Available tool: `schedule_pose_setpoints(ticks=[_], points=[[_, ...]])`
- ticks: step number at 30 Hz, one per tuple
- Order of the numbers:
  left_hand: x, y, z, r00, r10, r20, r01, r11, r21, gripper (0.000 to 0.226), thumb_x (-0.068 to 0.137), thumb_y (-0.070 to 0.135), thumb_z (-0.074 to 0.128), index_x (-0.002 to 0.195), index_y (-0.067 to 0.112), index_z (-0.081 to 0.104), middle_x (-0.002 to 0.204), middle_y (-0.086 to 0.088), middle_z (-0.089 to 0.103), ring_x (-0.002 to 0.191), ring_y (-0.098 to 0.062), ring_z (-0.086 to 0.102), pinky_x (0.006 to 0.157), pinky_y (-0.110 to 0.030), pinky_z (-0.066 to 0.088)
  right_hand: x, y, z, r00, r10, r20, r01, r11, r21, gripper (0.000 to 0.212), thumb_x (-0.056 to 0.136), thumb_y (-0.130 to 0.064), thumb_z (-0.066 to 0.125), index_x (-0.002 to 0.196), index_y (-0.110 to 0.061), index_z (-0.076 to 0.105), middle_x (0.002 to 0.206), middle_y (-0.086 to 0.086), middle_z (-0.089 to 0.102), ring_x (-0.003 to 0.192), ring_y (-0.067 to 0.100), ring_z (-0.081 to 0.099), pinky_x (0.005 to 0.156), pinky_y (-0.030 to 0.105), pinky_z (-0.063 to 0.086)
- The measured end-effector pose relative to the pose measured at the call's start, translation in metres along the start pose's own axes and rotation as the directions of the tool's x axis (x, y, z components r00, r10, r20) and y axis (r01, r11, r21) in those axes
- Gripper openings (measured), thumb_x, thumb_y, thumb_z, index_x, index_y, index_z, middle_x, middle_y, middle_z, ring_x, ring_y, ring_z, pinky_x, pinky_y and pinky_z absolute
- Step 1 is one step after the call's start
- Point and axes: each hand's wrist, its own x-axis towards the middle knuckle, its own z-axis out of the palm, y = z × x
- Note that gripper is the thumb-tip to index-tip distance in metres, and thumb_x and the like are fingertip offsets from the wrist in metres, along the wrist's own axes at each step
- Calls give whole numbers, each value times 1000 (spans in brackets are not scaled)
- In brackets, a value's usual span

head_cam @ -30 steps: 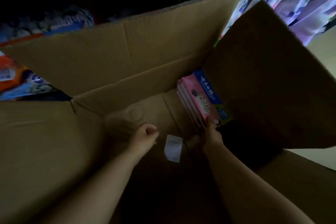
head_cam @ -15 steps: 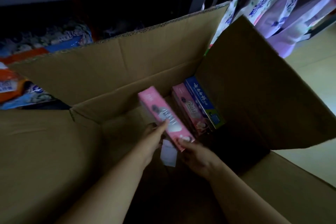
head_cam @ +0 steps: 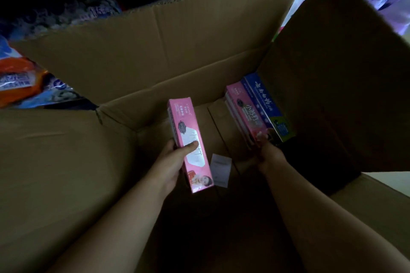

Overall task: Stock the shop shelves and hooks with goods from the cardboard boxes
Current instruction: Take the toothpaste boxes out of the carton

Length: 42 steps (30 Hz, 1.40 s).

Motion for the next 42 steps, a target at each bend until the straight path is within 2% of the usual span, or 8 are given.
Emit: schedule_pose_setpoints(ticks=[4, 8, 13, 21, 26, 33, 38, 42], points=[[0, -1, 1, 1000, -8, 23, 8, 1000, -2, 24, 84, 10, 67, 102, 22, 57, 103, -4, 68, 93, -20, 65, 78, -34, 50, 0, 4, -6, 998, 51, 37, -58, 974, 221, 45, 85, -24, 68, 125, -11, 50, 123, 14, 60, 92, 27, 61, 76, 40, 51], [-1, 0, 3, 999, -9, 37, 8, 1000, 24, 32, 86, 12, 66, 115, 20, 53, 104, -5, 67, 91, -19, 64, 82, -35, 49, -2, 0, -7, 999, 20, 33, -29, 956, 294, 54, 84, -20, 70, 131, -10, 46, 111, 14, 61, 104, 30, 60, 93, 43, 50], [-1, -2, 4, 998, -34, 46, 33, 999, 8, 35, 86, 13, 65, 118, 22, 51, 106, -4, 66, 92, -19, 63, 71, -32, 49, -26, -12, -2, 999, 5, 43, -19, 940, 340, 55, 81, -17, 71, 130, -9, 47, 122, 15, 59, 102, 29, 60, 84, 37, 54], [-5, 3, 10, 997, -70, 35, 71, 997, -27, 42, 86, 18, 65, 125, 21, 49, 109, -7, 66, 98, -25, 63, 79, -39, 51, -98, -4, -5, 898, 96, 430, -191, 964, 183, 45, 72, -8, 72, 114, -2, 60, 105, 18, 70, 95, 26, 70, 77, 34, 60], [-13, 12, 16, 989, -22, 148, 32, 997, -70, 50, 80, 55, 54, 122, 27, 55, 115, -3, 69, 106, -22, 65, 87, -37, 50, -124, 10, 1, 780, 84, 620, -156, 986, 63, 45, 70, -5, 74, 112, 0, 61, 108, 19, 70, 96, 27, 70, 75, 33, 59], [-20, 8, 12, 988, 11, 155, -5, 999, -39, 65, 67, 42, 68, 127, 26, 51, 112, -2, 69, 102, -22, 65, 80, -34, 52, -133, 18, 4, 845, 75, 530, 127, 934, -334, 43, 68, -23, 76, 108, -19, 63, 101, 3, 74, 98, 19, 70, 96, 41, 51], [-15, 7, 8, 996, 13, 84, -10, 999, -34, 53, 78, 29, 69, 126, 27, 47, 108, -1, 67, 97, -22, 64, 75, -35, 51, -88, 14, -3, 983, 43, 180, -13, 986, -164, 31, 90, -41, 59, 112, -20, 61, 107, 6, 66, 100, 22, 62, 79, 36, 49], [-10, 3, 7, 996, -2, 92, 3, 1000, -11, 64, 69, 33, 71, 127, 27, 47, 109, -1, 67, 99, -22, 64, 78, -36, 50, -43, -1, -6, 996, 76, 38, -76, 997, -8, 30, 97, -21, 51, 122, -5, 55, 114, 13, 64, 98, 27, 62, 82, 36, 51]])
